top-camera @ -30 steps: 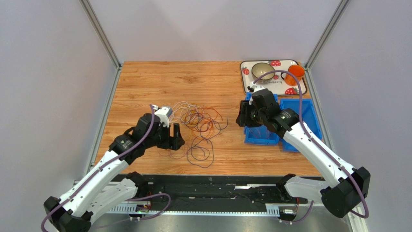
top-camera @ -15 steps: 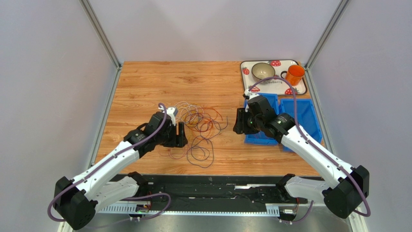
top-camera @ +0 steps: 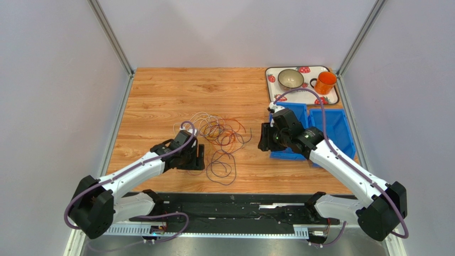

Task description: Untangle the cables

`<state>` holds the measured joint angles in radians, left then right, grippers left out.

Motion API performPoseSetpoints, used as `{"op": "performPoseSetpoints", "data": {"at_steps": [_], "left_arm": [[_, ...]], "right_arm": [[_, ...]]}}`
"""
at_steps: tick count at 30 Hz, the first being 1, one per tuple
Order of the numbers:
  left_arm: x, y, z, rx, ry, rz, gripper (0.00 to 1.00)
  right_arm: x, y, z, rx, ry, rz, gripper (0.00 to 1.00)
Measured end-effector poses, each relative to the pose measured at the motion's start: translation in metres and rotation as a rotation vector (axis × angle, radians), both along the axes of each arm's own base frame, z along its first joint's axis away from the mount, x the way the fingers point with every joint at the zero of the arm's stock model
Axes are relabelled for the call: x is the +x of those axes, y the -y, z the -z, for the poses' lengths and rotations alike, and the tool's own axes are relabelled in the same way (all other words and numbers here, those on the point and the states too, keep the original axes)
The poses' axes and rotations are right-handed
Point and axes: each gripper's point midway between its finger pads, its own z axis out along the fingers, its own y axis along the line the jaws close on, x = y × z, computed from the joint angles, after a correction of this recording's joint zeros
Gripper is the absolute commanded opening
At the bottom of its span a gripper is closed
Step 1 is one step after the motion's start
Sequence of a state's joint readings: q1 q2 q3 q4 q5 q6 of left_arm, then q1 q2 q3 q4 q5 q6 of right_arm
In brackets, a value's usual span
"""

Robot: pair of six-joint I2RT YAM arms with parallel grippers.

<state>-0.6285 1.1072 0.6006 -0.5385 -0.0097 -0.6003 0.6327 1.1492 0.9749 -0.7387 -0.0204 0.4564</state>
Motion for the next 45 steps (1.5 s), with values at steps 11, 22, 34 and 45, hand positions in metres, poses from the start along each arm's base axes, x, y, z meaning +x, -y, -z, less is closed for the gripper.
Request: {"op": "performPoseSetpoints", "data": {"at_steps": [11,22,34,45], "left_arm": [[-0.003,0.003,0.021,0.062,-0.042,0.033,0.73],[-0.009,0.009,0.032,0.146,-0.044,0.06,0.69],[-0.017,-0.011,0.034,0.318,-0.064,0.024,0.67],[-0.007,0.001,0.017,0.372,0.019,0.083,0.77]], "right_arm": [[-0.002,0.0,0.004,-0.005,-0.005,-0.007,0.45],[-0.002,0.001,0.008,-0.006,-0.007,-0.01,0.45],[-0.006,0.003,0.007,0.0,0.001,-0.011,0.45],[-0.009,0.006,0.009,-0.002,0.004,-0.012,0.45]]}}
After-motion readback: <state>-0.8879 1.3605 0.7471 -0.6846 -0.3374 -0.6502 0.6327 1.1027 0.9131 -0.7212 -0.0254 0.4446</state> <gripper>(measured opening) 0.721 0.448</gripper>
